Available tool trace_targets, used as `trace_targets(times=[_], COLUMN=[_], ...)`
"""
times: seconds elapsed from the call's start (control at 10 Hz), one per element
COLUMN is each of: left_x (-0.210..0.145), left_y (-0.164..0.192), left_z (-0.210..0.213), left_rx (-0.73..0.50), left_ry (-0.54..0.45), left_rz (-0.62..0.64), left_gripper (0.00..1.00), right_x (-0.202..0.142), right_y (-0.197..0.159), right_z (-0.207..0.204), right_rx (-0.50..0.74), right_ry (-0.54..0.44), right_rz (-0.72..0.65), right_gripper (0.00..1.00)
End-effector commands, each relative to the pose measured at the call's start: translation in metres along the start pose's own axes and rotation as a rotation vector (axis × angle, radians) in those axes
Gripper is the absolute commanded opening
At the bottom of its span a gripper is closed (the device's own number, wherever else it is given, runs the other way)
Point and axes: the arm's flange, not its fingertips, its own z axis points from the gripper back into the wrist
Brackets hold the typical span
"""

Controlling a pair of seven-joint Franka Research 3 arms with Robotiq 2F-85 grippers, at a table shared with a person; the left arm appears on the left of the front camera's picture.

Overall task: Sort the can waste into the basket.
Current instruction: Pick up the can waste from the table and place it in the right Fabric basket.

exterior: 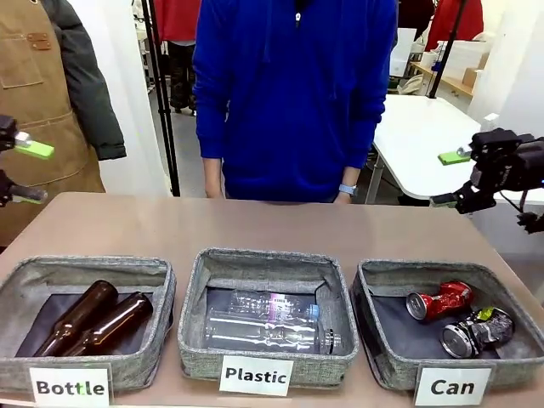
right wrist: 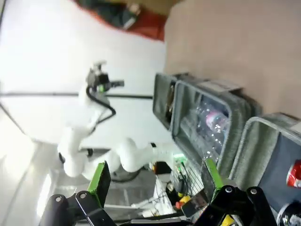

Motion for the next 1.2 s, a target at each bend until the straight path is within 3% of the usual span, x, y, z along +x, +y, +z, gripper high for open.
trace_targets(times=[0.0, 0.1, 1.1], left_x=[0.022, 0.000, 0.000], left_y=[0.013, 0.000, 0.000], left_z=[0.003, 0.000, 0.000], left_rx=[-0.198, 0.000, 0.000], left_ry=[-0.004, 0.000, 0.000], left_rz=[0.023, 0.000, 0.000], left_gripper=[1.00, 1.00, 1.00], right_x=[-0.006, 0.000, 0.000], right_y=[0.003, 0.000, 0.000], right_z=[0.023, 0.000, 0.000], right_rx=[-0.053, 0.000, 0.000], right_ry=[-0.121, 0.000, 0.000], right_rz=[-0.063, 0.000, 0.000], right_gripper=[1.00, 1.00, 1.00])
